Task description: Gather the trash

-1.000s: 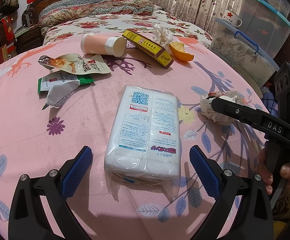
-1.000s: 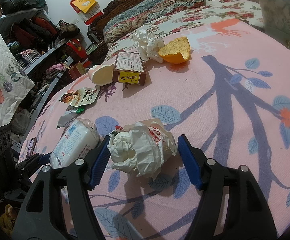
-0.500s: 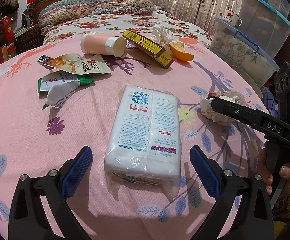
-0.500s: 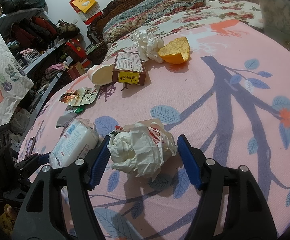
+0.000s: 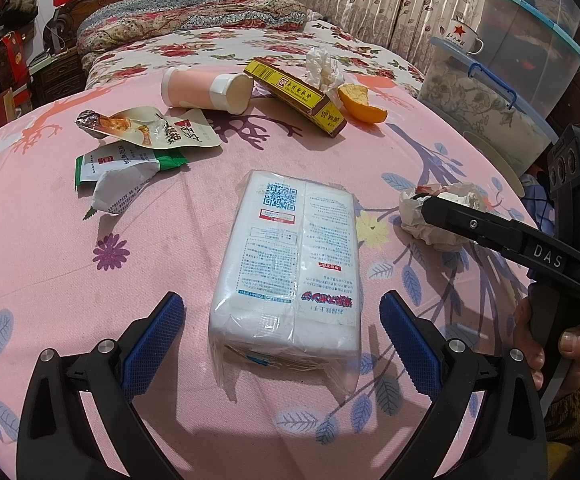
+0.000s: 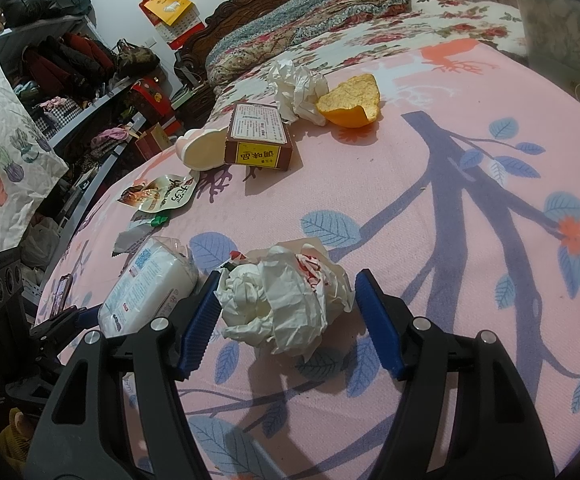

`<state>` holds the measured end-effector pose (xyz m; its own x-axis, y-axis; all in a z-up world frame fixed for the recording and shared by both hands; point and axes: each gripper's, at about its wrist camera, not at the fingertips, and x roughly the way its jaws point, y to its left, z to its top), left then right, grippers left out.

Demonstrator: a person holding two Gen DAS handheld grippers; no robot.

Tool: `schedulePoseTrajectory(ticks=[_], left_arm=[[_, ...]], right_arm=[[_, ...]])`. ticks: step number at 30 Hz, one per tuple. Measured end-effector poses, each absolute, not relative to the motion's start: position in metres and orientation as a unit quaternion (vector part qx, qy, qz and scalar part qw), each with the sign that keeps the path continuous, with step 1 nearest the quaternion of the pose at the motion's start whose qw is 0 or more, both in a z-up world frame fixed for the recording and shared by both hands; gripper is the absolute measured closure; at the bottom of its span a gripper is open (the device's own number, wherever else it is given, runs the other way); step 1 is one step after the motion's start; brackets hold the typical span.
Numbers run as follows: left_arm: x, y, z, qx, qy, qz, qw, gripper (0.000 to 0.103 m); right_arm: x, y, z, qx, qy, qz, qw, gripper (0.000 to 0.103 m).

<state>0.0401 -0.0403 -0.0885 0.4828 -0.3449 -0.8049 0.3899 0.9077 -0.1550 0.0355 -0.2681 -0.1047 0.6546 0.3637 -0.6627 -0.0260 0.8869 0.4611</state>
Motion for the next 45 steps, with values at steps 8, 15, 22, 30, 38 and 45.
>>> schedulePoseTrajectory(ticks=[8,15,22,30,38,45], left_arm=[[0.04,-0.04,-0.089,0.024,0.461,-0.213,0.861,0.009],[0.04,-0.04,-0.089,0.024,0.461,-0.213,0.861,0.009],[0.04,-0.04,-0.089,0.024,0.461,-0.213,0.861,0.009],[0.04,-0.039,-0.086,0.023,0.455,-0.206,0.866,0.025],[0.042,-0.037,-0.084,0.018,0.45,-0.212,0.867,0.043],[0.044,-0.031,-0.084,0.002,0.452,-0.22,0.865,0.044]], right_arm=[[0.035,-0.268,-0.105,0.211,0.401,0.11,0.885,0.035],[0.035,-0.268,-0.105,0.211,0.401,0.11,0.885,0.035],[0.035,-0.268,-0.105,0.211,0.401,0.11,0.885,0.035],[0.033,-0.264,-0.101,0.194,0.39,0.109,0.893,0.045],[0.026,-0.256,-0.095,0.161,0.371,0.102,0.909,0.048],[0.026,-0.262,-0.096,0.177,0.373,0.099,0.905,0.048]])
